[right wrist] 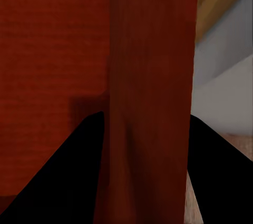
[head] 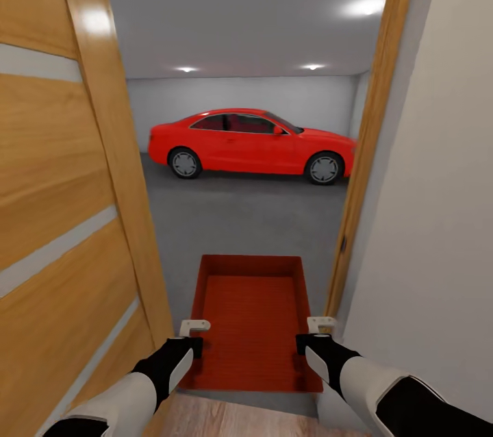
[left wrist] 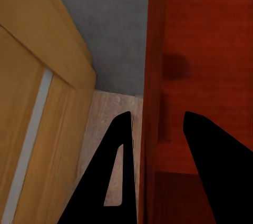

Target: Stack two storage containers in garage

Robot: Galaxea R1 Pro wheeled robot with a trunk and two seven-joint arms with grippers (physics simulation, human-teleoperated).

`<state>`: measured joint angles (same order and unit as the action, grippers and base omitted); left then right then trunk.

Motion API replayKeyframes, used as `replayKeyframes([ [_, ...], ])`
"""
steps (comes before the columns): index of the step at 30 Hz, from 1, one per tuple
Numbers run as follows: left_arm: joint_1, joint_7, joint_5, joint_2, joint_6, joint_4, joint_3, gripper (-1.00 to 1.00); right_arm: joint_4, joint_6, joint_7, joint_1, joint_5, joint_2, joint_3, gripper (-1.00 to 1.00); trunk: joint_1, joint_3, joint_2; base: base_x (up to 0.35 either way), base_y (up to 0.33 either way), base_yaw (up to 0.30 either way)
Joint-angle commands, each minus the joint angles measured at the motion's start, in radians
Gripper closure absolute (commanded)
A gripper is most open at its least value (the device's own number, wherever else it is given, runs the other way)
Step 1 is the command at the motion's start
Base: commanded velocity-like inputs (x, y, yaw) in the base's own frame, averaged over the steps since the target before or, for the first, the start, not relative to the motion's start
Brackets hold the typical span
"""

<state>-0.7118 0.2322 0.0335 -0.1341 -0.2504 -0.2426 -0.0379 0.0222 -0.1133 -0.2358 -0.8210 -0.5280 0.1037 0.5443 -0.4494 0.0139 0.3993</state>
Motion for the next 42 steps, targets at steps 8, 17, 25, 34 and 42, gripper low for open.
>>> replayKeyframes([
  [8, 0.0, 0.008, -0.007, -0.005, -0.007, 0.002, 0.013, 1.0, 0.002, 0.05, -0.046, 0.0, 0.011, 0.003, 0.086, 1.0, -0.001, 0.0, 0.001, 0.126, 0.15, -0.027],
  [17, 0.0, 0.009, -0.007, -0.005, -0.007, 0.002, 0.013, 1.0, 0.003, 0.05, -0.046, 0.0, 0.011, 0.004, 0.086, 1.0, -0.001, 0.0, 0.001, 0.002, 0.002, -0.186],
  [25, 0.0, 0.009, -0.007, -0.005, -0.007, 0.002, 0.013, 1.0, 0.002, 0.05, -0.046, 0.0, 0.011, 0.004, 0.086, 1.0, -0.001, 0.0, 0.001, 0.0, 0.0, -0.162],
  [34, 0.0, 0.007, -0.007, -0.005, -0.008, 0.002, 0.013, 1.0, 0.002, 0.05, -0.046, 0.0, 0.011, 0.004, 0.086, 1.0, -0.001, 0.0, 0.001, 0.026, 0.05, -0.07],
  [42, 0.0, 0.006, -0.007, -0.005, -0.008, 0.002, 0.013, 1.0, 0.003, 0.05, -0.046, 0.0, 0.012, 0.004, 0.086, 1.0, -0.001, 0.0, 0.001, 0.149, 0.256, -0.001],
])
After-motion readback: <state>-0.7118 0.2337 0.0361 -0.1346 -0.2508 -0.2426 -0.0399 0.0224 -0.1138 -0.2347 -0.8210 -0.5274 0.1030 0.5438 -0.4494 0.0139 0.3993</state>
